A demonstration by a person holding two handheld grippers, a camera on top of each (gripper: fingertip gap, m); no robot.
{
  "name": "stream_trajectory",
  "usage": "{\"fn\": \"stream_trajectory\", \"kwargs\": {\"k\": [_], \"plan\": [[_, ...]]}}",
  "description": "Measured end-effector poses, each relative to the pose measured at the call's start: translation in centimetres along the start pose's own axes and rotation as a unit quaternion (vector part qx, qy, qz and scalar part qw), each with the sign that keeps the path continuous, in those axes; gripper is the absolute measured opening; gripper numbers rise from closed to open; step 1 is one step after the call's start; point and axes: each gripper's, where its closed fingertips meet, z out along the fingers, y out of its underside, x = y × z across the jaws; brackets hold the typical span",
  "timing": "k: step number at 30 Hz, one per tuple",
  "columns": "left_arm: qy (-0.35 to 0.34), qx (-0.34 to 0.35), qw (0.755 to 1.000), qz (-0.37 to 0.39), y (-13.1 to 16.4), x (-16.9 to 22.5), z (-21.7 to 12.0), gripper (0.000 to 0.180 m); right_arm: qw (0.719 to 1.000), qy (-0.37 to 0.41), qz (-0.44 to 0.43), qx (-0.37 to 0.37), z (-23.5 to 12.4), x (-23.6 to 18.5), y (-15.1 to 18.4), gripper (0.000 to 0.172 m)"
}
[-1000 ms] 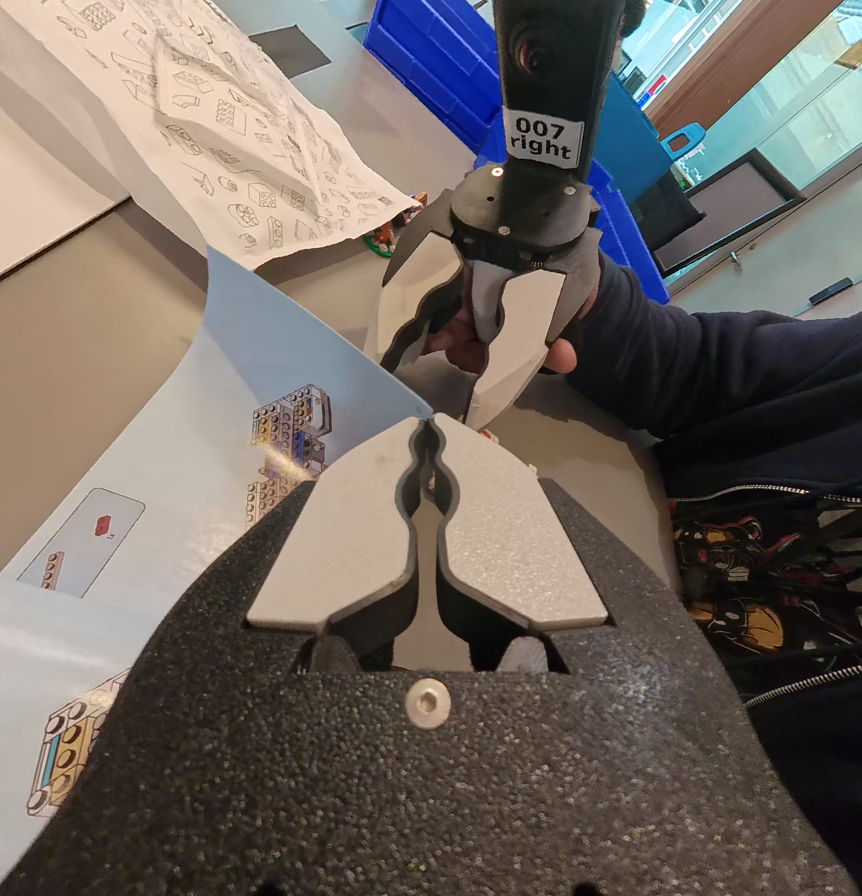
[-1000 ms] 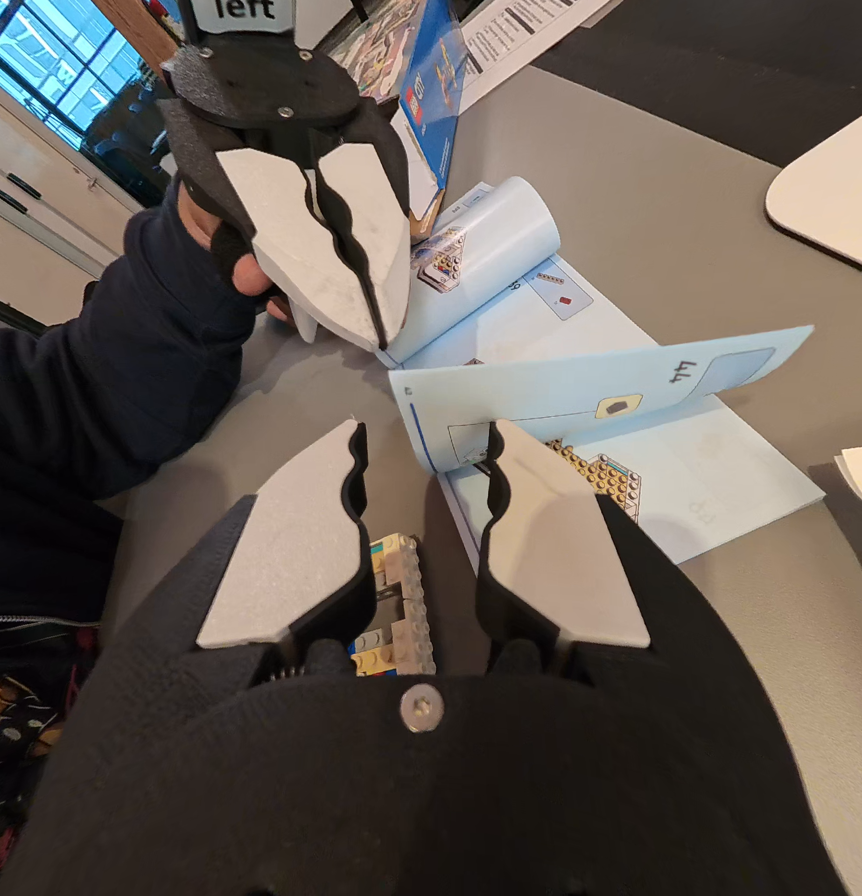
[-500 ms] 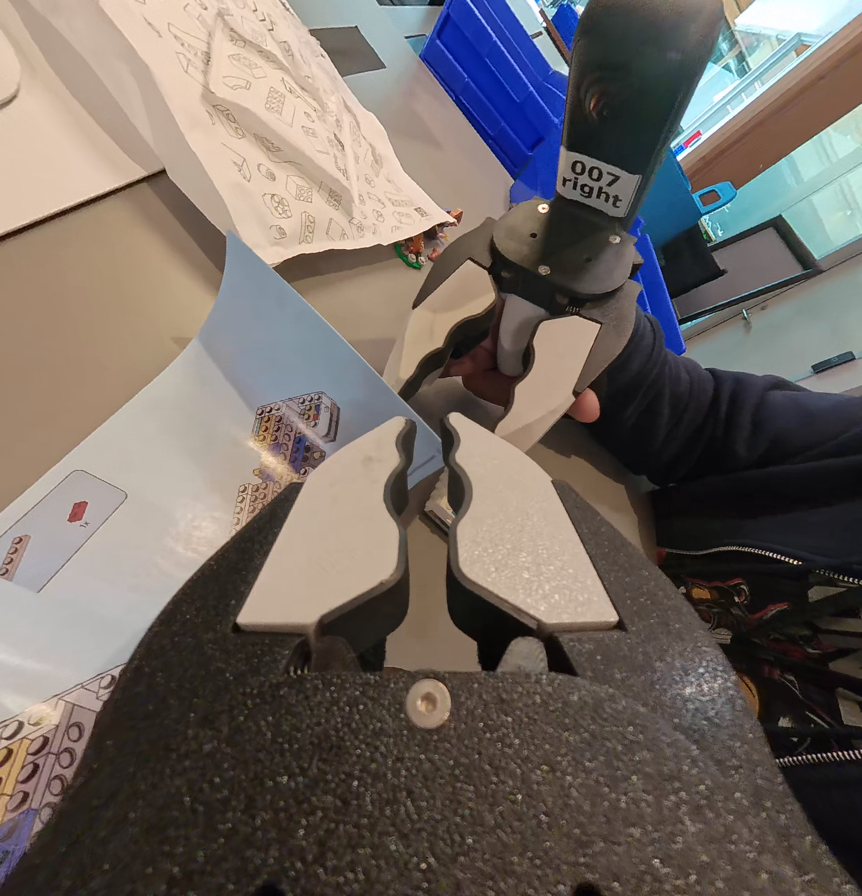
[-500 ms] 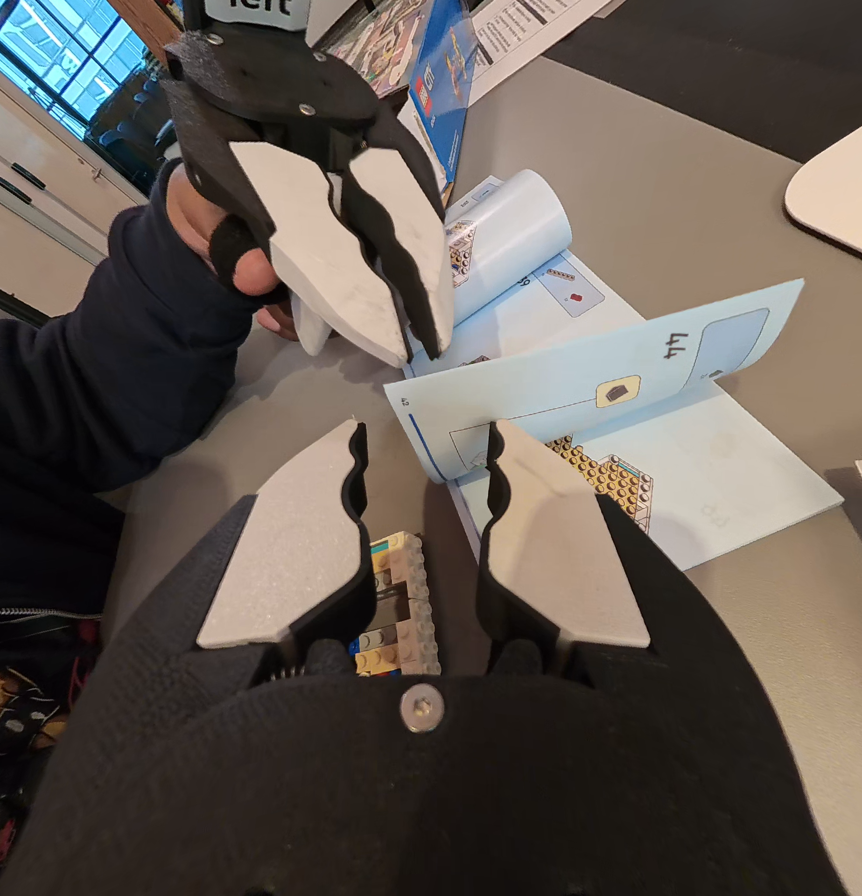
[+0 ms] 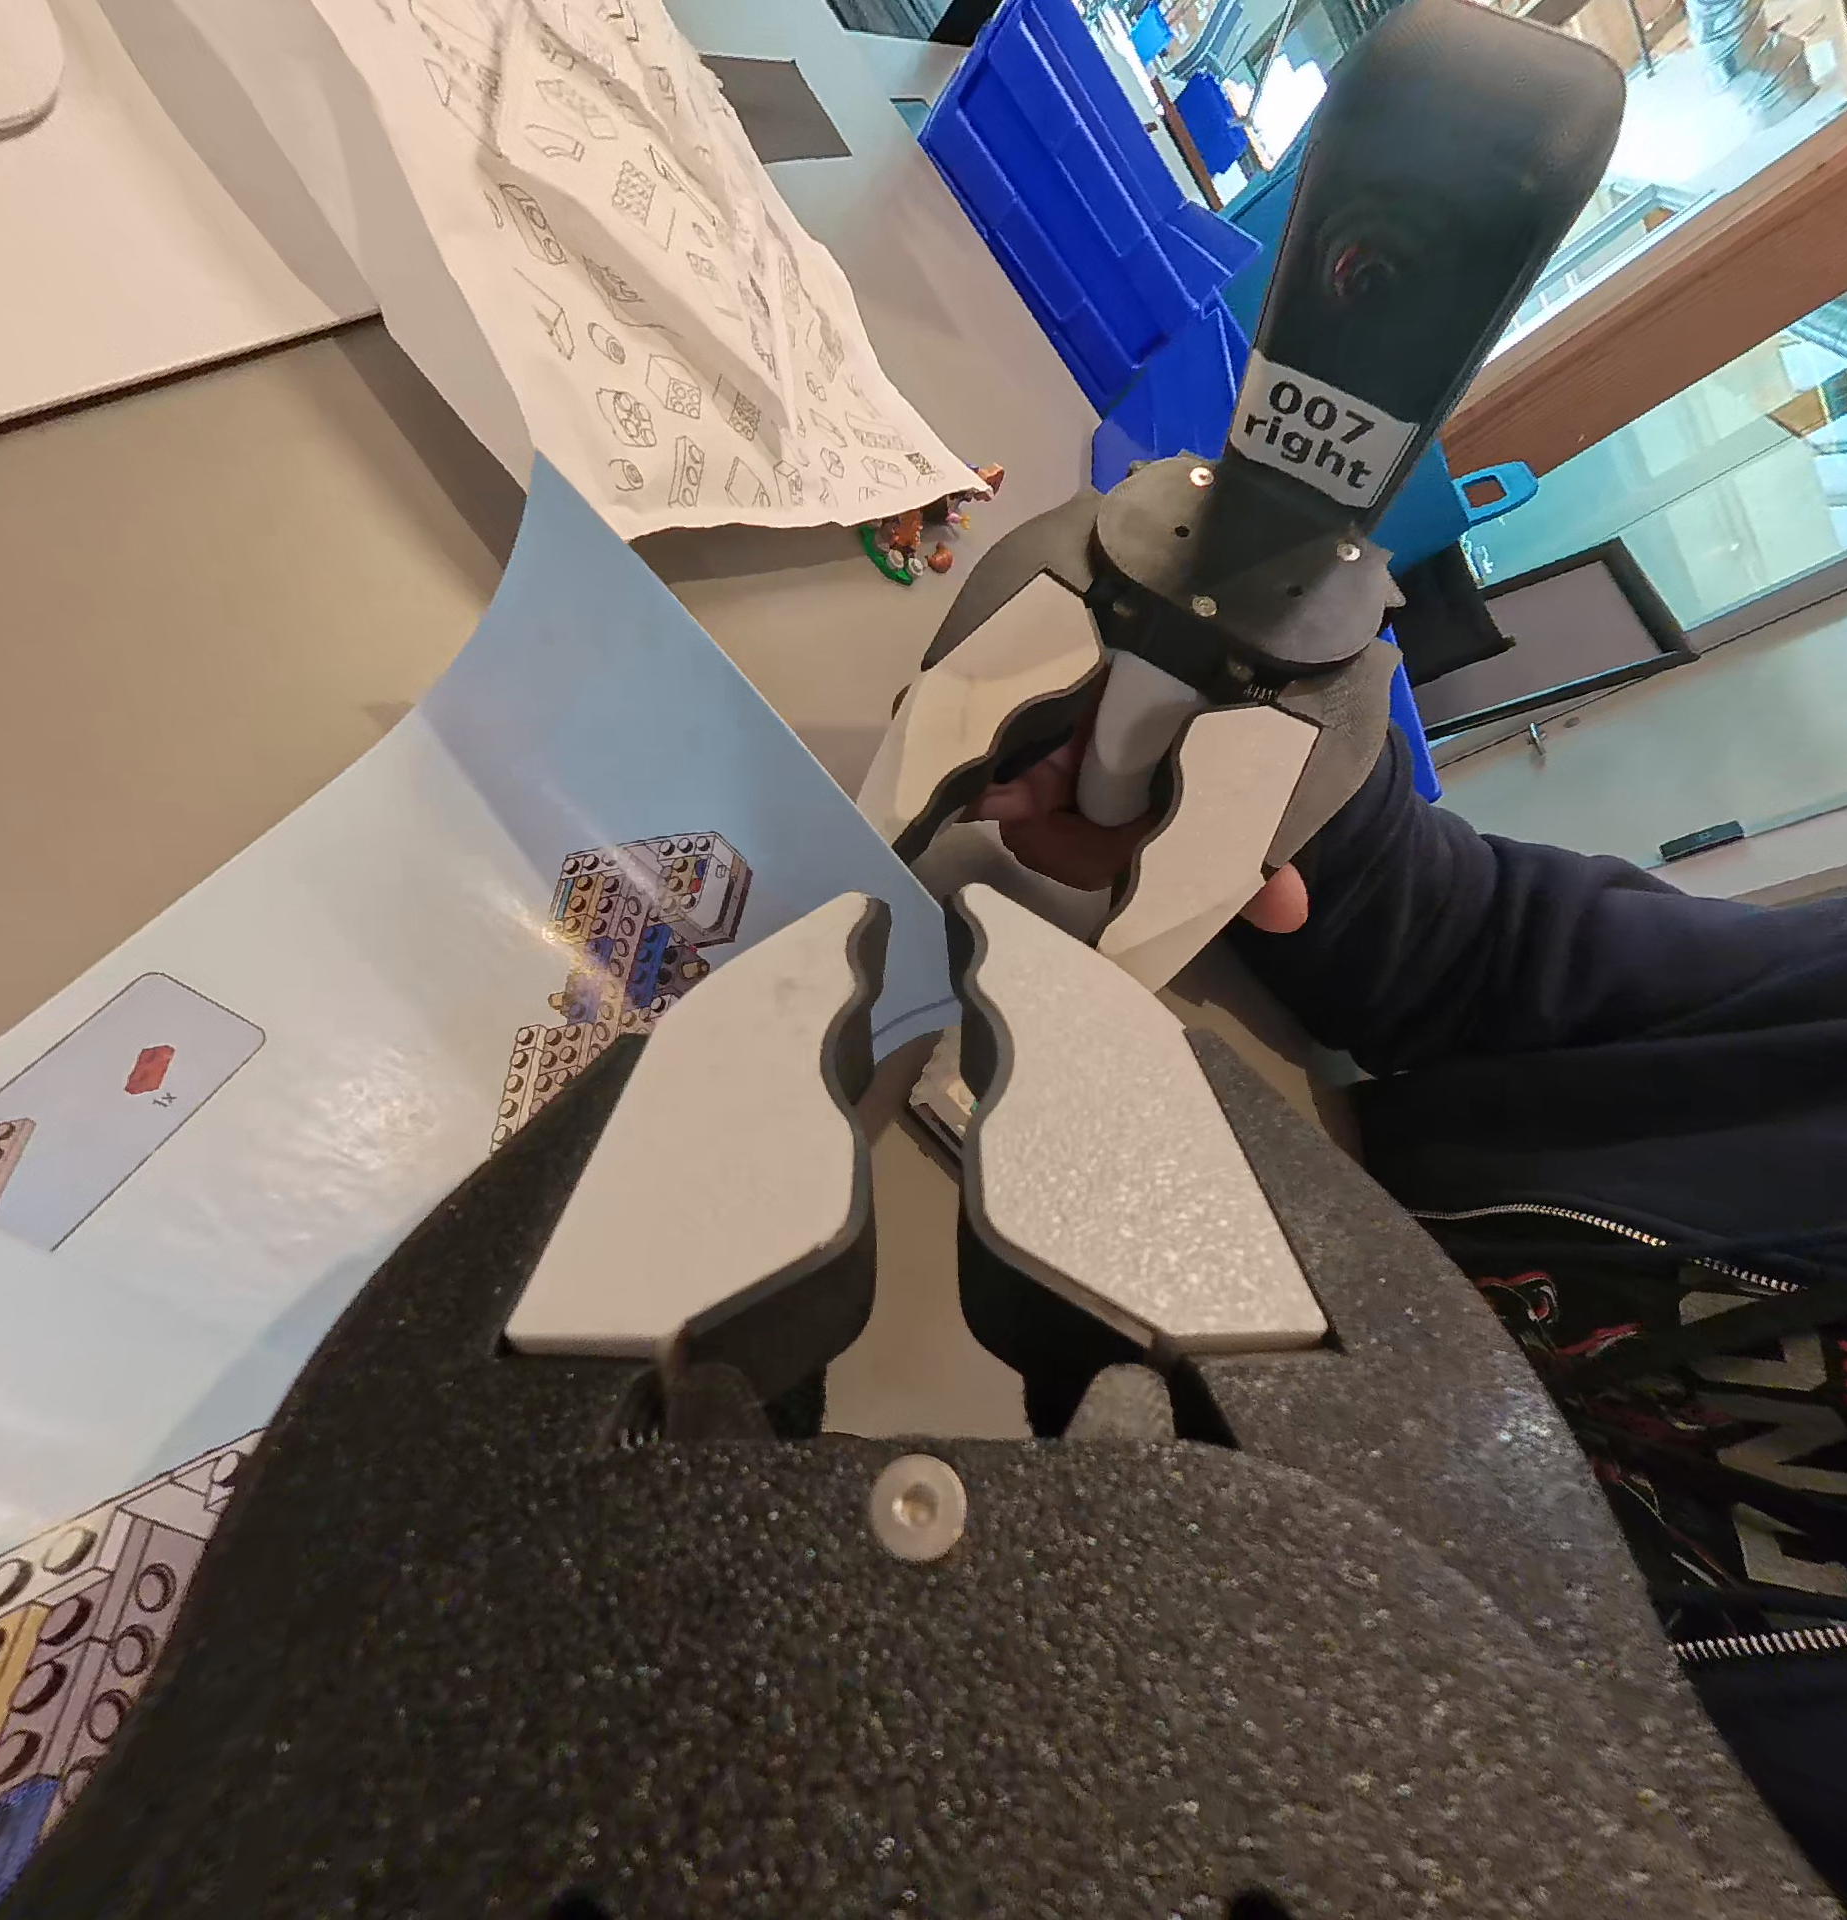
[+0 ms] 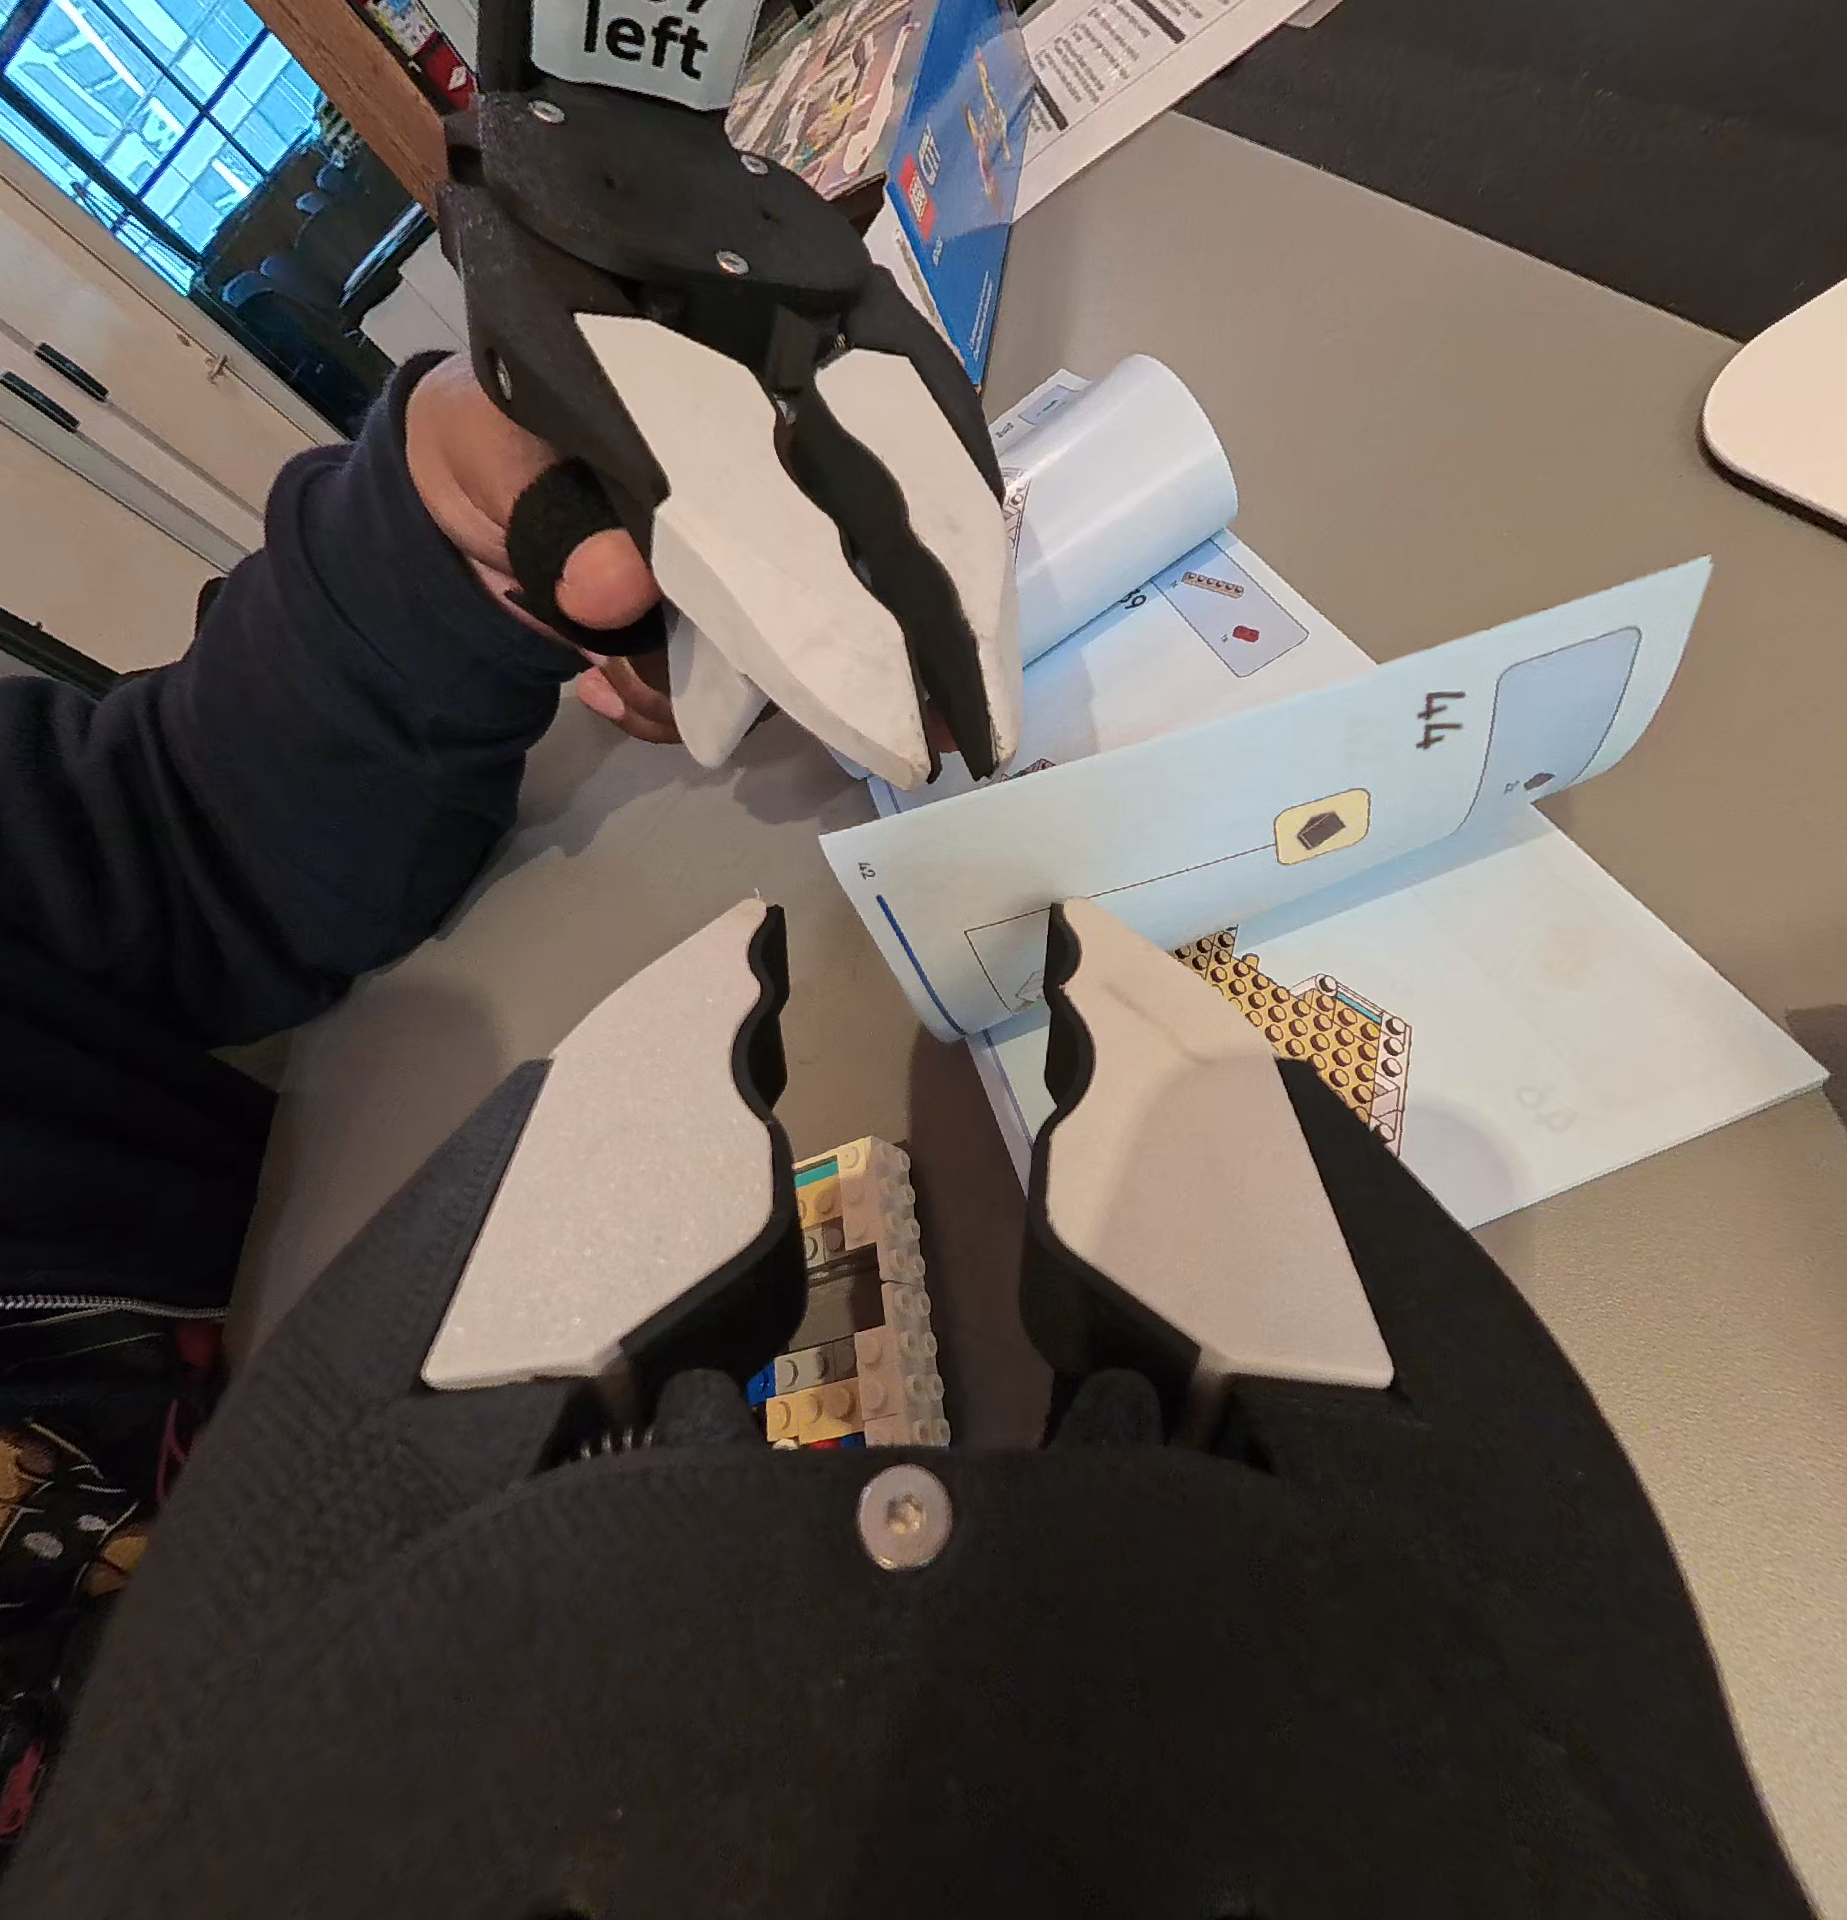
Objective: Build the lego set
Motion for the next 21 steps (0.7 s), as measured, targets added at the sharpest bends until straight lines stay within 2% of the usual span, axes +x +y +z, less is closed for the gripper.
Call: {"fn": "stream_trajectory", "kwargs": {"k": [21], "plan": [[0.003,-0.009,1.0,-0.004,0.44,-0.03,0.25,0.005,1.0,-0.003,-0.001,0.001,-0.12,-0.16,-0.07,0.048]]}}
